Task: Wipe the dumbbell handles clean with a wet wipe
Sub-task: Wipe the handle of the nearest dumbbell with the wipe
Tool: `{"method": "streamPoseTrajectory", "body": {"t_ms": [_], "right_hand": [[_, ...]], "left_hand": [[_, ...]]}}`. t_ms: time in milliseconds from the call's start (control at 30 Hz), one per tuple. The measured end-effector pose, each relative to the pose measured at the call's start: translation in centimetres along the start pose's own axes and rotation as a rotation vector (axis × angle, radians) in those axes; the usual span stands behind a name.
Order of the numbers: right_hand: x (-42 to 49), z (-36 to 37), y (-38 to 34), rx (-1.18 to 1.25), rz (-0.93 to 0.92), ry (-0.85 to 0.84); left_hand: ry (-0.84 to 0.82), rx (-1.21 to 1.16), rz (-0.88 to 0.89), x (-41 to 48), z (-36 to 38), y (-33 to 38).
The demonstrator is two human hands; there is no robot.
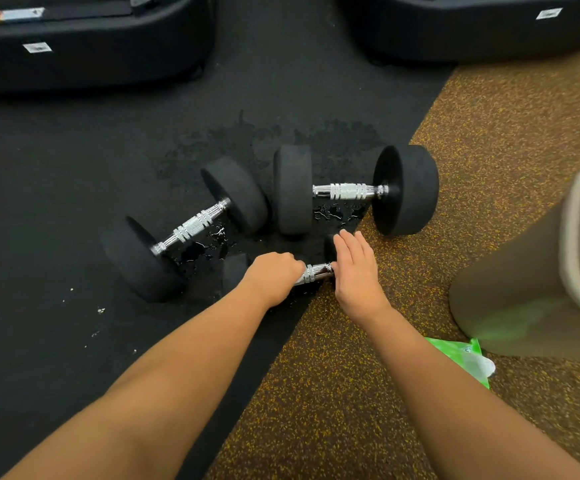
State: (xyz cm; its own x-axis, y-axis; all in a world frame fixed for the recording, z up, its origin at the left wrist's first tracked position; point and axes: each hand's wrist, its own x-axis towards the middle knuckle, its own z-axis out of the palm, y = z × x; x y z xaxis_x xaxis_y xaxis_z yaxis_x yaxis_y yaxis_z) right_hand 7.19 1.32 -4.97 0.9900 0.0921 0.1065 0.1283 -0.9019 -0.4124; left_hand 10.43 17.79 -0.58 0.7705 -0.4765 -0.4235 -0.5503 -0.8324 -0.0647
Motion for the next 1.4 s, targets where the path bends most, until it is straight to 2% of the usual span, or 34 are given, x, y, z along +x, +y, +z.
{"method": "streamPoseTrajectory", "body": {"t_ms": [333, 533, 633, 1000, 1200, 1400], "right_hand": [[0.0, -0.1, 0.1, -0.006, -0.012, 0.014], [0.0, 0.1, 0.1, -0.034, 0.000, 0.010], [0.0, 0.0, 0.1, -0.035, 0.001, 0.000], [0.0, 0.5, 0.2, -0.040, 0.025, 0.003], [0.0, 0.5, 0.3, -0.040, 0.021, -0.003], [0.0, 0.4, 0.2, -0.062, 0.018, -0.003]], "left_hand": [[-0.073, 0.081, -0.045, -0.7, 0.4, -1.1], [-0.012, -0.104, -0.065, 0.7, -0.3, -0.2], [-0.016, -0.110, -0.048, 1.0, -0.1, -0.1], [-0.348, -0.134, -0.021, -0.4, -2.4, -2.1], [-0.184, -0.074, 0.028, 0.1, -0.7, -2.1], [-0.069, -0.160, 0.058, 0.7, -0.2, -0.8]]}}
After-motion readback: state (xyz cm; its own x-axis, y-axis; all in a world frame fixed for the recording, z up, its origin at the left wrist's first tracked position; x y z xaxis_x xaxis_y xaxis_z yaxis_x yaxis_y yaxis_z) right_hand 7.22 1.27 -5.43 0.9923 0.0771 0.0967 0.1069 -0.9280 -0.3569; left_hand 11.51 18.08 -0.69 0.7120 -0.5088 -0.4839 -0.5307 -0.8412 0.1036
